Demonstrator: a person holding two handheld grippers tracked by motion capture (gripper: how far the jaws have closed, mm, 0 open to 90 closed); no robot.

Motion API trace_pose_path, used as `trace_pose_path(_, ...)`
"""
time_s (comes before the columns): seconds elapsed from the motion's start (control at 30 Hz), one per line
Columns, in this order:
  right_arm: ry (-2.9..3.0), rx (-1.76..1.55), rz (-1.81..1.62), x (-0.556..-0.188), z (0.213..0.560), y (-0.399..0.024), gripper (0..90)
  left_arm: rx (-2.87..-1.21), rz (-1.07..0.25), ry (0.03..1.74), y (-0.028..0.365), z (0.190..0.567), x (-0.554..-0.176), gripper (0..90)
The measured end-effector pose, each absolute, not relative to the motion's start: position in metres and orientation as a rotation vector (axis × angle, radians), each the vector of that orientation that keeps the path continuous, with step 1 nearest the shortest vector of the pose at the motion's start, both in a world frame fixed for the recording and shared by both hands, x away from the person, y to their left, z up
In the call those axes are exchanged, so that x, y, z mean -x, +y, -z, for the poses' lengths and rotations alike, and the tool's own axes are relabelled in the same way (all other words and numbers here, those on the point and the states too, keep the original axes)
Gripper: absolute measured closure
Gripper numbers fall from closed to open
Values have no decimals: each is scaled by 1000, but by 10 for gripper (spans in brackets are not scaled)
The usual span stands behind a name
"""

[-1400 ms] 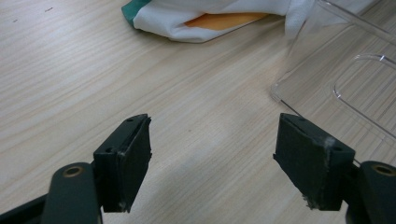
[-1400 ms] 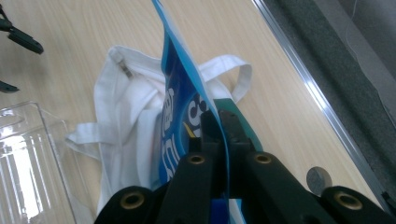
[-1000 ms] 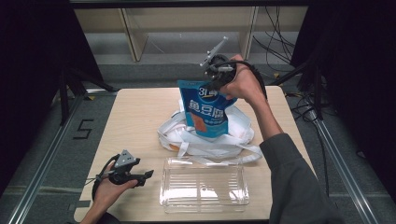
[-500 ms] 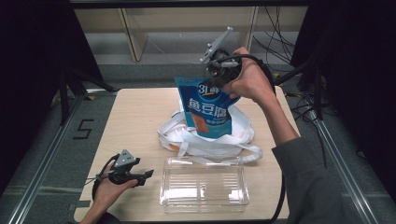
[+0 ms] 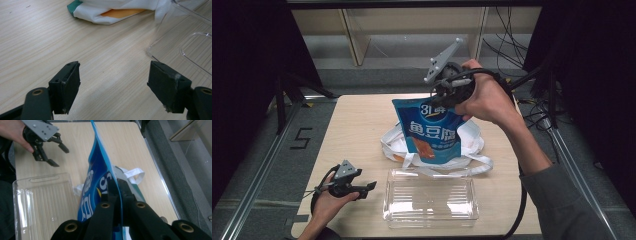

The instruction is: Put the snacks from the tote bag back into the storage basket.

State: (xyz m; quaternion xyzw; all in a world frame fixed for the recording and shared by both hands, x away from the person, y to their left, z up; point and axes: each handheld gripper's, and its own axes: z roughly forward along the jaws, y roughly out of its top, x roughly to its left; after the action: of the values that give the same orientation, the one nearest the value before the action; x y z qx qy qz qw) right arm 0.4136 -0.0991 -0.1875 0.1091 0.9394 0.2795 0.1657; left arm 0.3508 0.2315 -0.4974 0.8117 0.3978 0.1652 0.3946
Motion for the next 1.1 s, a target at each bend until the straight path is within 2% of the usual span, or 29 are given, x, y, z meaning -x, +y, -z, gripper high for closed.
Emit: trace_pose_path(1.1,2752,-201,-849,-364,215,-101,900,-2078,-427,1000,234,497,-353,249)
